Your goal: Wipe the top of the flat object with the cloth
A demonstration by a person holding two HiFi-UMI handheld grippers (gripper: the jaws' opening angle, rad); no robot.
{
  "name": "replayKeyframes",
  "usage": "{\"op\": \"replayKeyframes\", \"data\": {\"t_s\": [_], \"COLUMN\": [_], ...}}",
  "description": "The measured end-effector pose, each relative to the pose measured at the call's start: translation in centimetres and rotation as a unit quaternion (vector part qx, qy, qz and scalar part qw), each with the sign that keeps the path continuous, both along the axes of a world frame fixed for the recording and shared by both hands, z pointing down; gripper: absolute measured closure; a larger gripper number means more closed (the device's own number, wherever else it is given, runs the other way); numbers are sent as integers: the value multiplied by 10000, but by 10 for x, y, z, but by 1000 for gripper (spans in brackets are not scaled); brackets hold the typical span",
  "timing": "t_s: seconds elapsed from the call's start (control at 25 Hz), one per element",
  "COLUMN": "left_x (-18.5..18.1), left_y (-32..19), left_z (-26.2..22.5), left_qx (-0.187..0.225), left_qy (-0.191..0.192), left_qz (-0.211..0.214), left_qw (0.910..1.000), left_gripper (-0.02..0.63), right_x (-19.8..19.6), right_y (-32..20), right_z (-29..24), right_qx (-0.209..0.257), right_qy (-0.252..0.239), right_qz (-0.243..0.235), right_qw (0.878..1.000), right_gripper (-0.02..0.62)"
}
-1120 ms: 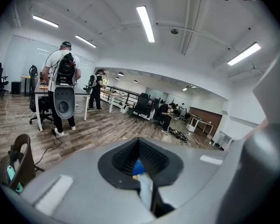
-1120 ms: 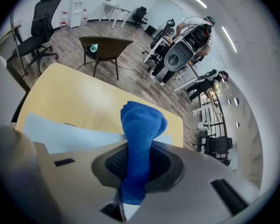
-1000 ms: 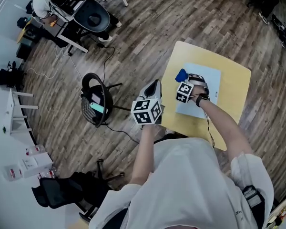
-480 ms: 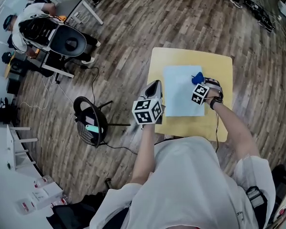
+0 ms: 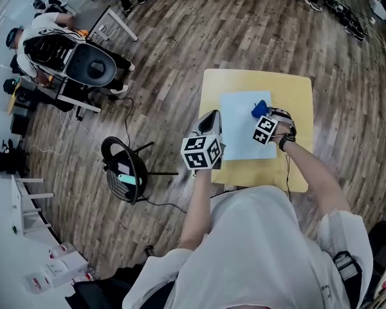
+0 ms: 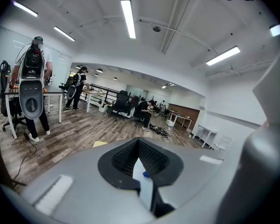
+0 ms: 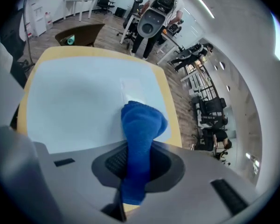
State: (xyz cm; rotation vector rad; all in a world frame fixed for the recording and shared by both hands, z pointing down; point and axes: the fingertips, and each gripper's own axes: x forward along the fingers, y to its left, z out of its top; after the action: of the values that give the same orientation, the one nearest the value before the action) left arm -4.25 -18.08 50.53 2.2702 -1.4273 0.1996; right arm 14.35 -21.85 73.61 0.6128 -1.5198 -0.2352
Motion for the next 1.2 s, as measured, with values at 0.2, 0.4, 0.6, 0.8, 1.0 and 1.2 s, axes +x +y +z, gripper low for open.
{"op": "replayKeyframes", "data": {"t_s": [0.2,0.4,0.6,0.8,1.0,1.2], "left_x": [-33,-84,-110,-113,-83,-50], "left_y": [12,31,45,43,32,23], "left_z": [-1,-1,3,5,10,6], "left_qx": [-4,-60,-73,-91,-85,-82], "left_qy": [-9,4,-27,11,39,46], "left_qz": [-418,-902,-1215,-1244,-869,-439], "left_qw": [9991,9959,9926,9922,9962,9990], "left_gripper": [596,596,597,597,597,597], "right_x": [-89,-184,-212,-181,-124,-52], "right_y": [1,12,19,13,9,12], "right_z": [-14,-19,3,14,18,18], "right_qx": [113,95,-9,15,28,3], "right_qy": [-333,-452,-219,-43,0,205], "right_qz": [-754,-1442,-1777,-1648,-1193,-649], "right_qw": [9965,9885,9838,9863,9929,9977], "right_gripper": [532,532,532,532,532,532]}}
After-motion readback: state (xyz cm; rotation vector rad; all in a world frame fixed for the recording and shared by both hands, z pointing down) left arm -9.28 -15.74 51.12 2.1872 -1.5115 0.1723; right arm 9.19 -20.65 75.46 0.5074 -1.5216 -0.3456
